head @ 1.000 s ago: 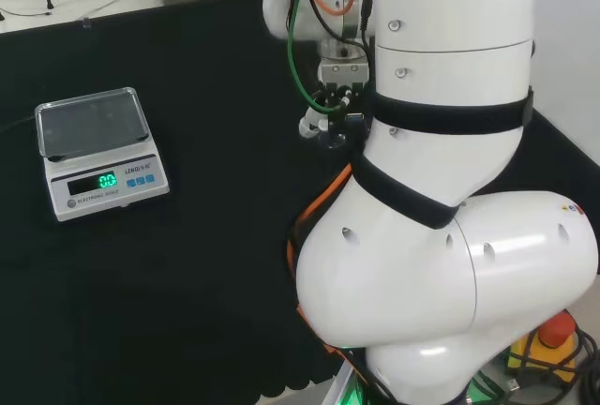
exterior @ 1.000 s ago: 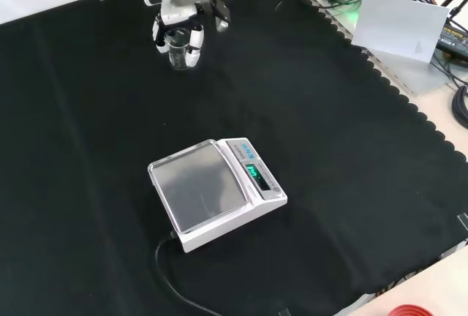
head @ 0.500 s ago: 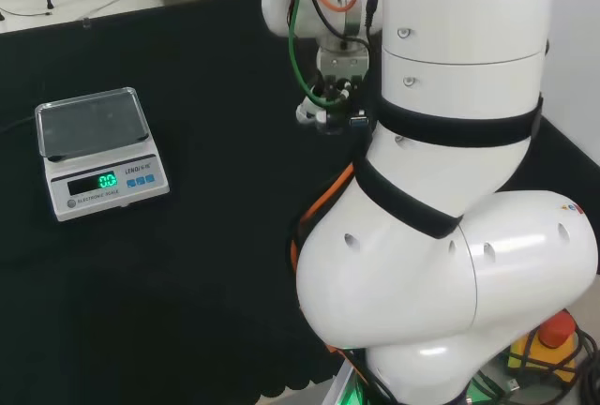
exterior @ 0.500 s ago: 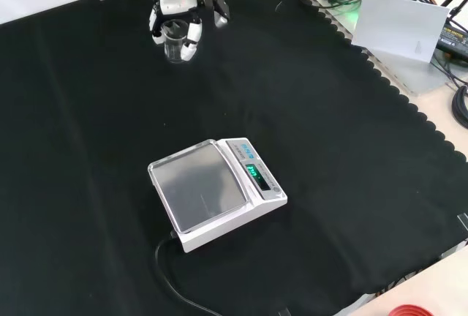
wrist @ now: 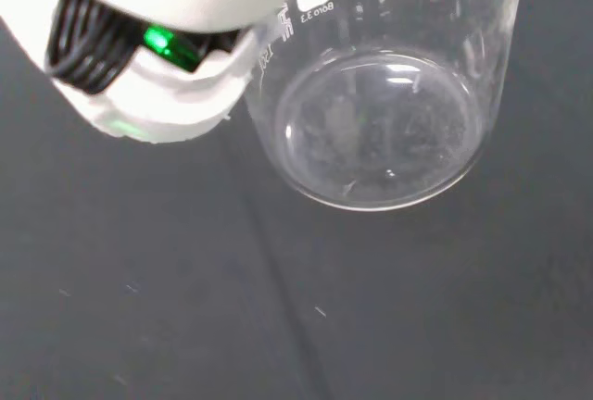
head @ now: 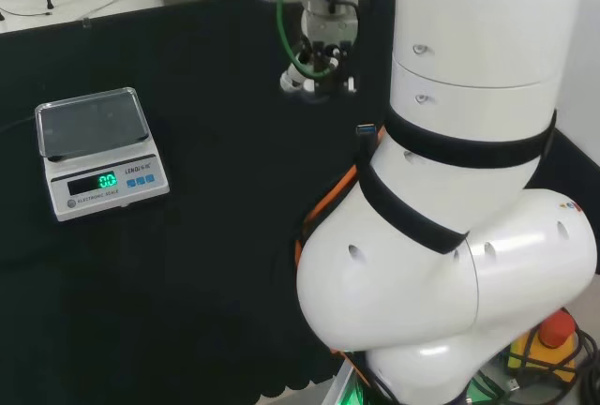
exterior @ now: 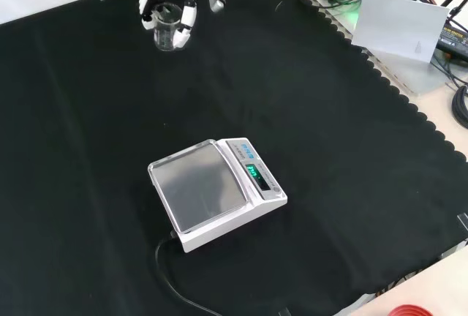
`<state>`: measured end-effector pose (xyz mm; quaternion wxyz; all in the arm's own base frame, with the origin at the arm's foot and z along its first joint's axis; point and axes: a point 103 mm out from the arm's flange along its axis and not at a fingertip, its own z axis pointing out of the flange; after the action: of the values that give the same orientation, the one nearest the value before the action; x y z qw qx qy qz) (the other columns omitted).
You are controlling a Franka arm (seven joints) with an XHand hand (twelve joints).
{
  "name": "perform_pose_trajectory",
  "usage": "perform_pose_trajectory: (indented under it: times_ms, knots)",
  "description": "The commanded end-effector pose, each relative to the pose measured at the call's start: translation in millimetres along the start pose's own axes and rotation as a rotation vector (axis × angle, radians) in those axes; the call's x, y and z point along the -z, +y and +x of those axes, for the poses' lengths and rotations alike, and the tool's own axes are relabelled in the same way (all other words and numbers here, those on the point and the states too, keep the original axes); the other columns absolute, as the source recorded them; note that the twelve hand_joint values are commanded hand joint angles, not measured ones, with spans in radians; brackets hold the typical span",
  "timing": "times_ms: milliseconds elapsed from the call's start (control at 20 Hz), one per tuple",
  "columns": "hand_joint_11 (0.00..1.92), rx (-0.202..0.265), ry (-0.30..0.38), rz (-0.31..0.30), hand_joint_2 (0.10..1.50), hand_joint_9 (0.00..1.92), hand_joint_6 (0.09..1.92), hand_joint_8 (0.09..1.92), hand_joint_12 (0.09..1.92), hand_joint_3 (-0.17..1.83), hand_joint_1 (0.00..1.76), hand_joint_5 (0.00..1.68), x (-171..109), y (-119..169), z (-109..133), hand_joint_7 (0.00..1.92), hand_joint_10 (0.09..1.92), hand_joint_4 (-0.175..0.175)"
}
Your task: Pick up the beaker.
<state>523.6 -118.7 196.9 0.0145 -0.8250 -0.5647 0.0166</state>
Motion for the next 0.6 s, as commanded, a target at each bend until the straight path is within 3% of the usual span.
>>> perform_pose_trajectory:
  times_ms: [50, 600]
  knots:
    - [1.53, 0.074, 0.005, -0.033, 0.50, 1.50, 0.76, 0.90, 0.58, 0.95, 1.30, 1.26, 37.8, 1.3, 46.8, 1.29, 0.54, 0.018]
    - [1.53, 0.249, -0.004, -0.074, 0.50, 1.51, 0.76, 0.90, 0.58, 0.95, 1.30, 1.26, 81.8, -2.7, 163.0, 1.29, 0.55, 0.012]
